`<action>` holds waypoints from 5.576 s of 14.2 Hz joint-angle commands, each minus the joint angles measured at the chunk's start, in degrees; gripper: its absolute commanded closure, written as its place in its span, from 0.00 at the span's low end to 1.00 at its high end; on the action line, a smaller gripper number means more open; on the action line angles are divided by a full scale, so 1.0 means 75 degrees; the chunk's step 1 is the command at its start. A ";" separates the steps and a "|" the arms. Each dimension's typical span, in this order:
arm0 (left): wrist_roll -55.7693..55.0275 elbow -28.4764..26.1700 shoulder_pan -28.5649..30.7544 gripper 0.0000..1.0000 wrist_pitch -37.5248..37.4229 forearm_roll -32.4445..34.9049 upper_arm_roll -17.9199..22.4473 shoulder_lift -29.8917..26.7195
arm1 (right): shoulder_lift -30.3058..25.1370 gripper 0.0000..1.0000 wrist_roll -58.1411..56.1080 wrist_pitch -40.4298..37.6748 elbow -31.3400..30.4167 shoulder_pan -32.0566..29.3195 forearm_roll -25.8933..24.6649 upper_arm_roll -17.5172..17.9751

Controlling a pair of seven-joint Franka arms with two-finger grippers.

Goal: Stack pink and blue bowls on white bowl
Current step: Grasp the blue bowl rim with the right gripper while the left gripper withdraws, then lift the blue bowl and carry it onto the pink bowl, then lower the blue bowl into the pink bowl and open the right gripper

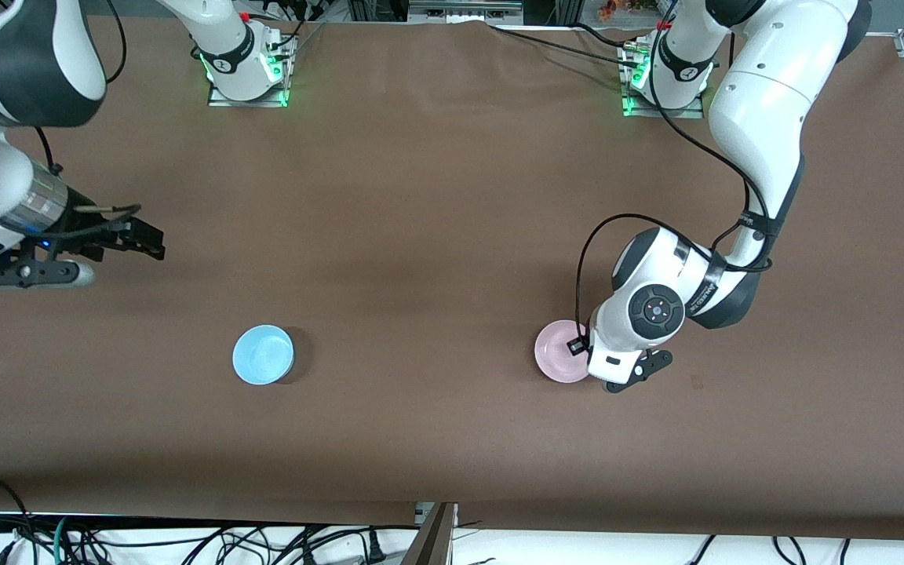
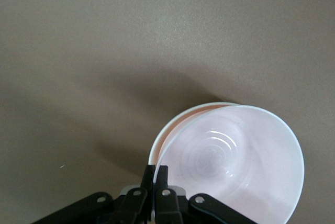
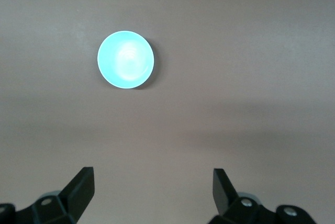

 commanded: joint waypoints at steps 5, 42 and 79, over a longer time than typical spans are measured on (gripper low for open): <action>-0.0122 0.0755 -0.1210 0.44 0.0144 0.0203 0.1367 0.0567 | 0.1017 0.00 -0.0150 0.0768 0.0173 0.0162 -0.0150 0.0065; 0.9006 -0.3452 0.2152 0.13 -0.0922 -0.1507 0.1557 -0.5772 | 0.4545 1.00 0.4084 0.4274 0.1859 0.2129 0.2203 0.0147; 0.8233 -0.2046 0.2199 0.00 -0.2457 -0.1519 0.1568 -0.5022 | 0.8050 1.00 1.1112 0.9701 0.5259 0.5355 0.2181 0.0628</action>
